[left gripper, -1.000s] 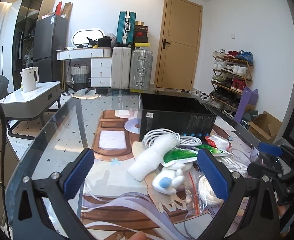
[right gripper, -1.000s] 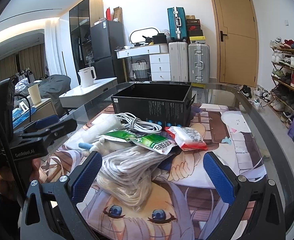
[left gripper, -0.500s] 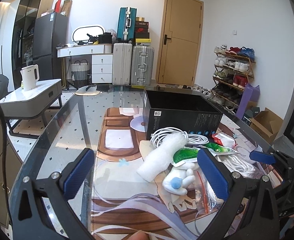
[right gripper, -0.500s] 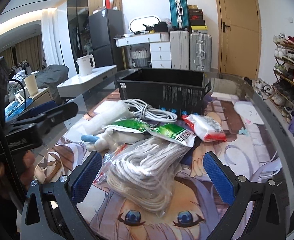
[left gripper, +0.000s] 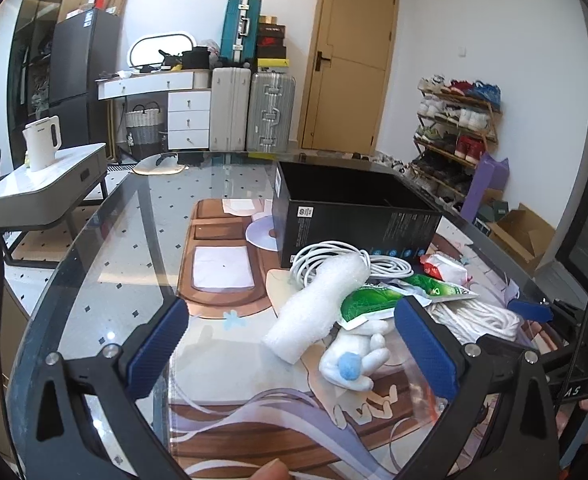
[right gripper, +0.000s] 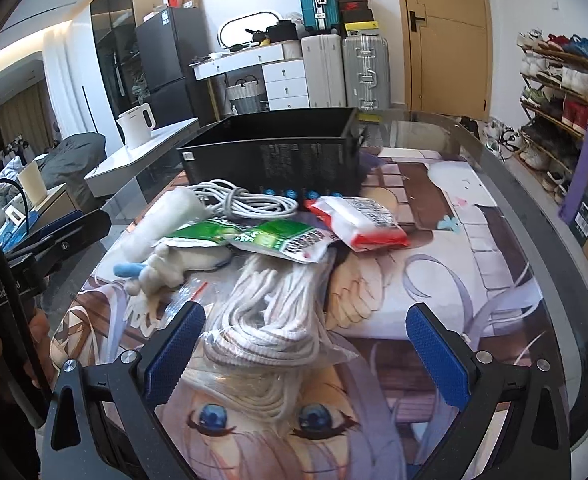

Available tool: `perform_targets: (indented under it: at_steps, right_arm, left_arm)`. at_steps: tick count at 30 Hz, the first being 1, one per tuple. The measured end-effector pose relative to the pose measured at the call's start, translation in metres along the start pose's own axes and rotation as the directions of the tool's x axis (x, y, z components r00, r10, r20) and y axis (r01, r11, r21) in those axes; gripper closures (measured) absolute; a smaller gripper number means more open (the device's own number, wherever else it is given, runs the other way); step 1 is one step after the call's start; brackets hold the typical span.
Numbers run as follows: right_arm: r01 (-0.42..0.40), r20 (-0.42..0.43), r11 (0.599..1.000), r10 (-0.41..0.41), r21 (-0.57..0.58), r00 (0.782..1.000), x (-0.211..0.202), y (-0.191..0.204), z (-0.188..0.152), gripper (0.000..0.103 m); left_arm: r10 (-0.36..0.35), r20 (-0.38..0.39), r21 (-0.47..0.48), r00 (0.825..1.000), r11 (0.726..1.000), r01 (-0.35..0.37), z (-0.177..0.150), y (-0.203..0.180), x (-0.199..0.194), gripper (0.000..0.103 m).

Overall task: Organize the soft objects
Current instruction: 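Close the left gripper on the white foam sheet while the right gripper grasps the rope bag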

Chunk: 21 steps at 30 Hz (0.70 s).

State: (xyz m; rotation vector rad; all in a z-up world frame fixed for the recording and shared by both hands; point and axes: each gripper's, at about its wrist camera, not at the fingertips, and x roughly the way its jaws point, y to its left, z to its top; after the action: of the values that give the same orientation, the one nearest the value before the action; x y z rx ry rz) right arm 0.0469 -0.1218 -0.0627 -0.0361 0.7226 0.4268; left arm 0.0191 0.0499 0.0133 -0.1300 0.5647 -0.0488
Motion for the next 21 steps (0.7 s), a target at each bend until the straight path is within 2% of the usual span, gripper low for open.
perform_targets:
  at_steps: [3, 11, 15, 16, 17, 21]
  right_arm:
    - [-0.023, -0.012, 1.000, 0.023, 0.013, 1.000, 0.003, -0.002, 0.001, 0.006]
    - [-0.067, -0.049, 0.998, 0.067, 0.005, 0.997, 0.015, 0.003, 0.003, 0.031]
    - [-0.080, -0.059, 0.997, 0.080, 0.001, 0.995, 0.017, 0.005, 0.002, 0.037]
    - [-0.086, -0.062, 0.996, 0.086, 0.002, 0.994, 0.017, 0.005, 0.002, 0.038]
    - [-0.089, -0.064, 0.996, 0.089, 0.003, 0.994, 0.016, 0.005, 0.001, 0.040]
    - [-0.093, -0.067, 0.996, 0.093, 0.002, 0.993, 0.015, 0.004, 0.000, 0.041]
  left_arm:
    - [-0.005, -0.024, 0.032, 1.000, 0.999, 0.006, 0.002, -0.003, 0.006, 0.000]
    - [0.029, -0.092, 0.044, 0.995, 0.999, -0.025, 0.007, -0.003, 0.025, 0.000]
    - [0.033, -0.131, 0.058, 0.991, 0.998, -0.026, 0.007, -0.002, 0.037, 0.001]
    - [0.034, -0.138, 0.057, 0.990, 0.998, -0.026, 0.007, -0.001, 0.039, 0.005]
    - [0.023, -0.149, 0.051, 0.989, 0.999, -0.015, 0.007, 0.000, 0.042, 0.012]
    - [-0.009, -0.162, 0.047, 0.987, 0.999, 0.017, 0.006, 0.000, 0.045, 0.022]
